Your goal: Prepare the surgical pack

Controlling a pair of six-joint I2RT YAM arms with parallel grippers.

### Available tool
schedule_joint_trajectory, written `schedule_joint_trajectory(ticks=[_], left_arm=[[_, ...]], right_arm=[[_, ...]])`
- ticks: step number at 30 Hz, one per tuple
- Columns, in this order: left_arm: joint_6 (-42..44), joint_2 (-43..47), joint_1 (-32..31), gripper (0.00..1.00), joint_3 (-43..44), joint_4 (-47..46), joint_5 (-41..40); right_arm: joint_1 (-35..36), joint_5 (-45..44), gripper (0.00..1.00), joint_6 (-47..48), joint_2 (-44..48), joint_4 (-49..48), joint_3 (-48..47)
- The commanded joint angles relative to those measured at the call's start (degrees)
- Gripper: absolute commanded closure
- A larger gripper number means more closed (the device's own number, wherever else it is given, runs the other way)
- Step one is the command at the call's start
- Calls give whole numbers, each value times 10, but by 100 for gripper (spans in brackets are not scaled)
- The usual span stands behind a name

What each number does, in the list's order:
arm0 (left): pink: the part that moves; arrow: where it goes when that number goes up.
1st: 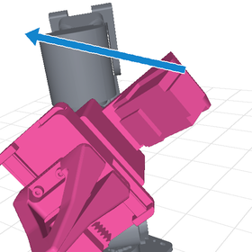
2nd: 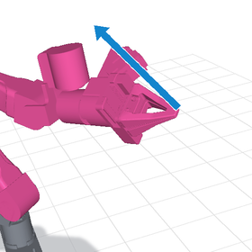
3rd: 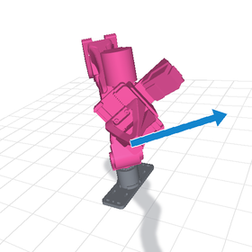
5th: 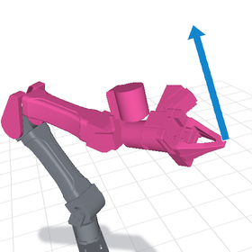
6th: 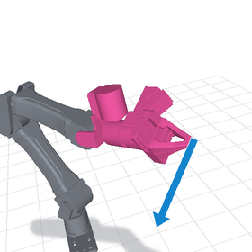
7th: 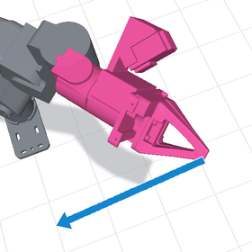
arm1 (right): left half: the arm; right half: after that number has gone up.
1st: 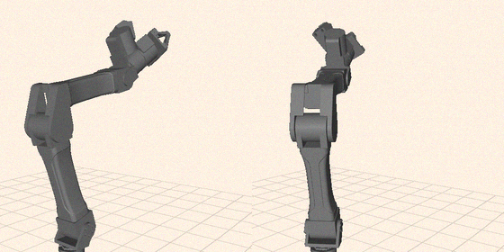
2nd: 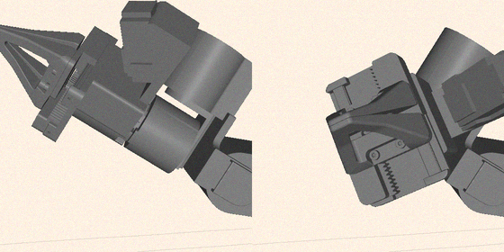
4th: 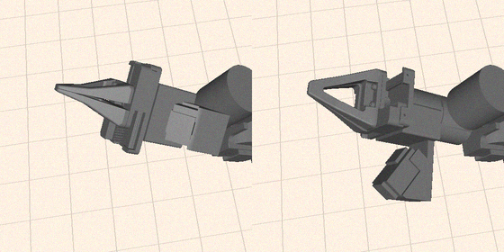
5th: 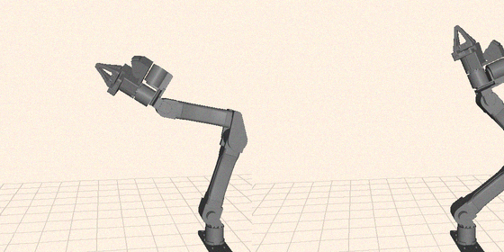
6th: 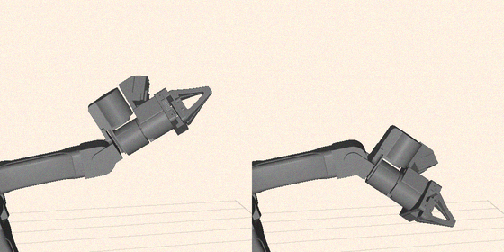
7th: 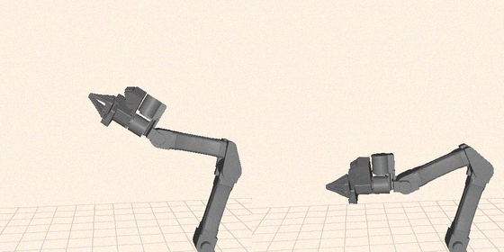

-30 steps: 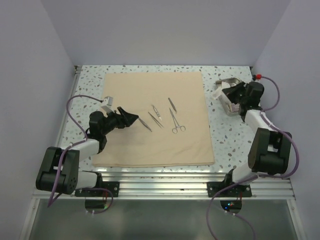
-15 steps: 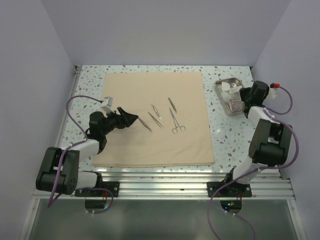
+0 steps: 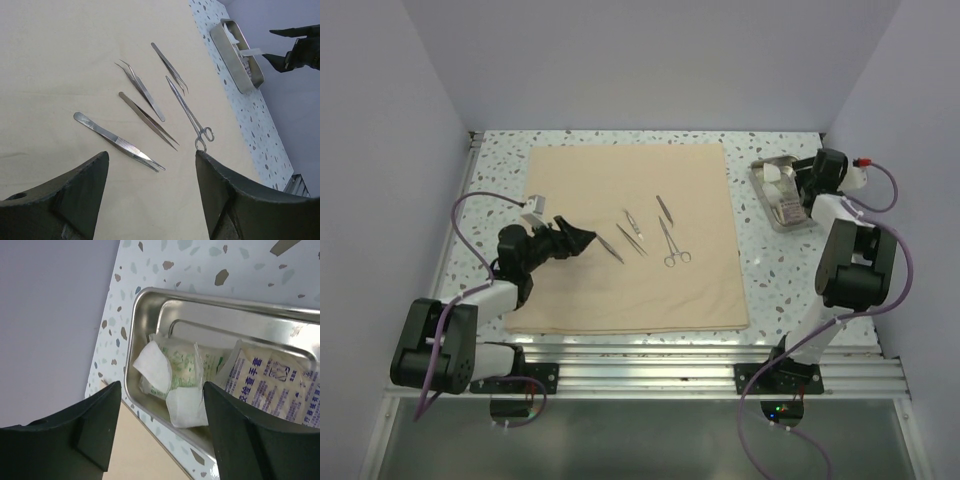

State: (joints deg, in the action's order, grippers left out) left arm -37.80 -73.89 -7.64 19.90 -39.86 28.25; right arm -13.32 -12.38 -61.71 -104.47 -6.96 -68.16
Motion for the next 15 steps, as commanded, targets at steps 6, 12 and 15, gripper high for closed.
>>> schedule_joint_trajectory(ticks=[6,12,15], left_arm=[[28,18,-7,26,1,7,-17],[48,28,-16,26,16,66,-69],[44,33,-21,26,27,91,-93]], right_arm=[[52,113,35,183,109,24,32],[156,181,37,321,122,113,30],[194,182,36,356,154,104,62]])
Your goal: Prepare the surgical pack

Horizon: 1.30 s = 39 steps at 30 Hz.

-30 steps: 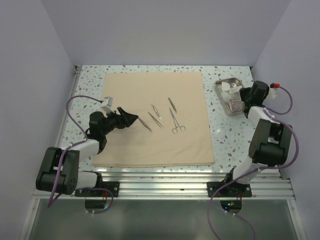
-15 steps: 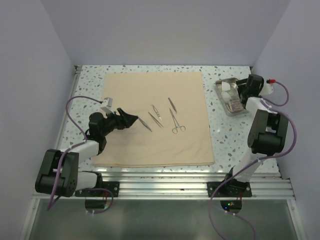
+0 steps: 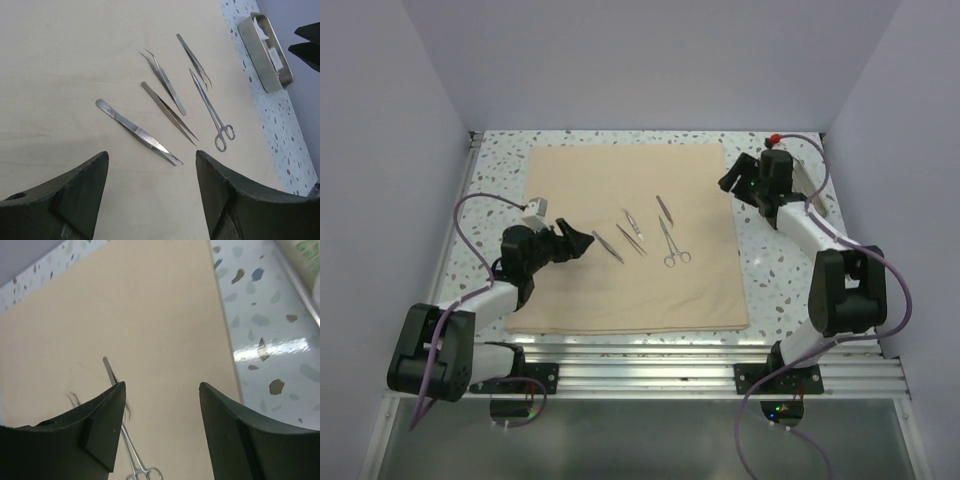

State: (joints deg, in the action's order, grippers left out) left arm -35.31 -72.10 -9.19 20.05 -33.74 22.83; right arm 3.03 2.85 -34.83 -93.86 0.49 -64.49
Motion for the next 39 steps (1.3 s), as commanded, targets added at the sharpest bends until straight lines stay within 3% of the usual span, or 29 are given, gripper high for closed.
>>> schedule_joint_trajectory(ticks=[1,8,15,22,28,34,39], left_arm=[[15,17,-7,26,30,39,-44],[-3,53,-49,25,77,109,-98],[-27,24,-90,25,104,100,-147],[-4,22,-134,25,86,55,-240],[2,24,-149,25,39,-1,-248],[6,3,-154,25,48,-2,-234],[6,-23,-159,25,53,-6,-236]], right_arm=[[41,37,36,100,56,28,29],[152,13,35,192,16,115,-20],[246,-26,37,233,-65,151,-69],[270,-66,42,244,-121,181,-86],[294,-83,43,243,-140,222,-103],[311,-112,44,241,-140,239,-105],[327,-88,46,230,-101,189,-55]])
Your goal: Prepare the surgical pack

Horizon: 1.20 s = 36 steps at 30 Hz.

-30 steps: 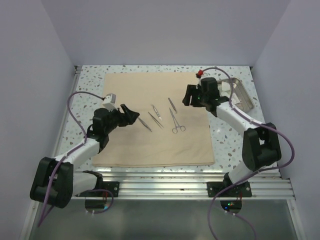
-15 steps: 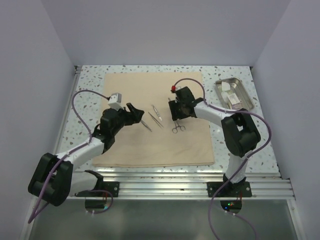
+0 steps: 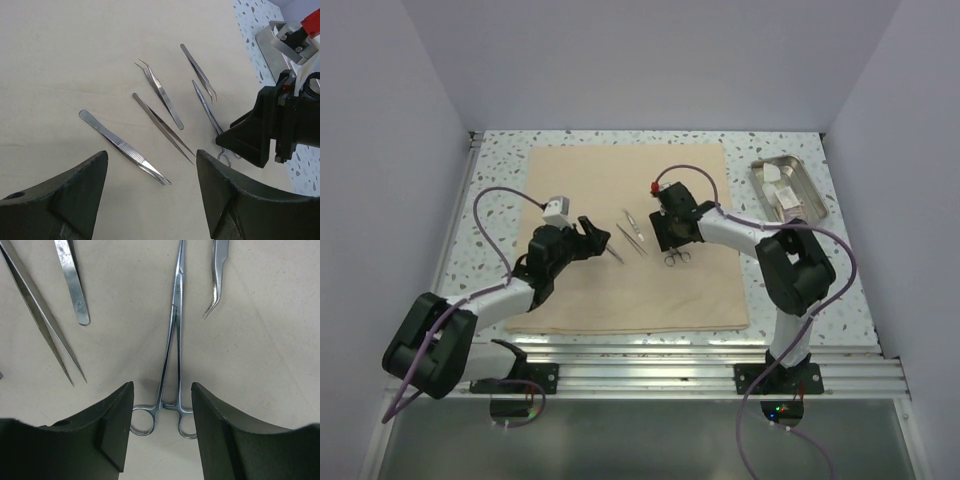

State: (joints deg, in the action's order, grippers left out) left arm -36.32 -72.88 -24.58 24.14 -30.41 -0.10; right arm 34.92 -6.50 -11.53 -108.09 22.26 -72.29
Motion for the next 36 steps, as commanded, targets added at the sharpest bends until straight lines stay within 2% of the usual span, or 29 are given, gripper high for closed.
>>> schedule_joint_trajectory(ticks=[1,6,11,14,18,27,30,32,36], left_arm=[[13,-30,-5,25,15,-39,-3],[13,-39,-5,25,43,1,-5],[2,-26,-4,25,43,30,-50],[-22,-16,-3,25,37,43,-81],[-60,12,9,27,10,46,-128],[-122,42,65,33,-32,44,-135],[-126,42,67,34,-34,44,-135],[-125,42,67,34,-32,44,-134],[-121,35,67,34,-30,42,-124]], right_arm=[[11,24,47,-4,50,-60,33],[54,40,52,2,64,-81,20],[97,96,51,10,43,-93,-11],[118,100,51,18,21,-93,-27],[128,114,51,19,3,-111,-35],[138,85,54,24,-65,-88,-91],[139,80,59,24,-79,-86,-102],[141,71,69,22,-90,-85,-108],[140,67,83,14,-78,-106,-91]])
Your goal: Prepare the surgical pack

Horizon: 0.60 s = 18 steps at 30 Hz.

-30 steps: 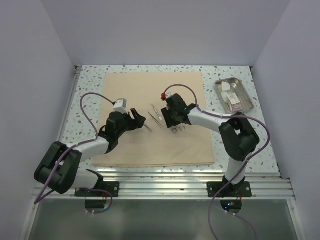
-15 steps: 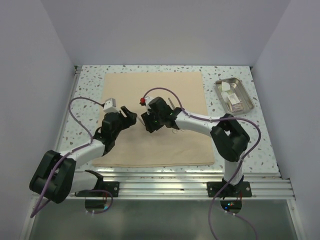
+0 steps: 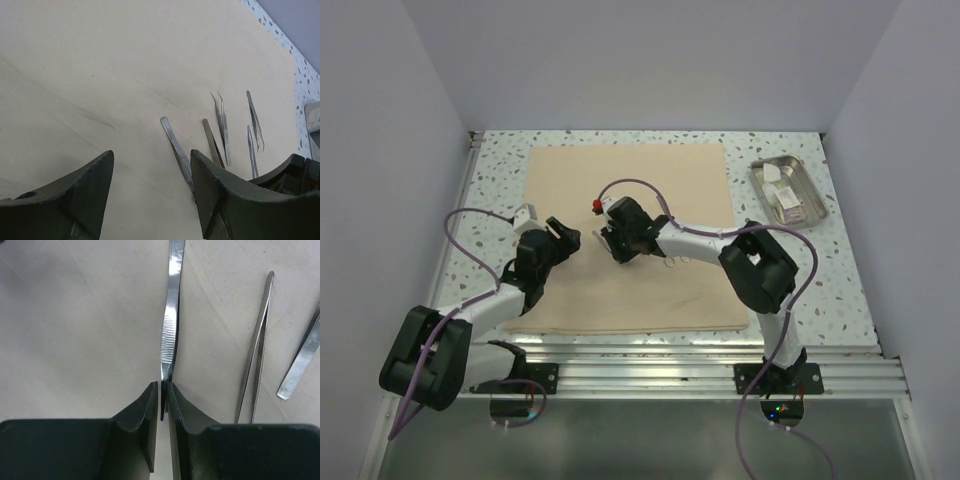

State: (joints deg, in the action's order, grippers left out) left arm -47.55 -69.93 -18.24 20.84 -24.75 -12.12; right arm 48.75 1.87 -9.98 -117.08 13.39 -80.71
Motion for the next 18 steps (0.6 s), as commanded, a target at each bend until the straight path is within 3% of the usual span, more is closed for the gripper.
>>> schedule_joint_trajectory(ticks=[1,6,12,18], left_arm=[[-8,5,4,34,4,-15,-2],[-3,1,4,34,10,-15,11],[0,4,5,34,10,-17,20],[2,8,4,34,10,-18,29]], right_arm=[[2,-17,84,-4,20,-25,1],[1,-64,93,-21,100,-51,47],[-11,-155,95,-1,205,-46,85],[-120,-183,94,-28,273,16,86]])
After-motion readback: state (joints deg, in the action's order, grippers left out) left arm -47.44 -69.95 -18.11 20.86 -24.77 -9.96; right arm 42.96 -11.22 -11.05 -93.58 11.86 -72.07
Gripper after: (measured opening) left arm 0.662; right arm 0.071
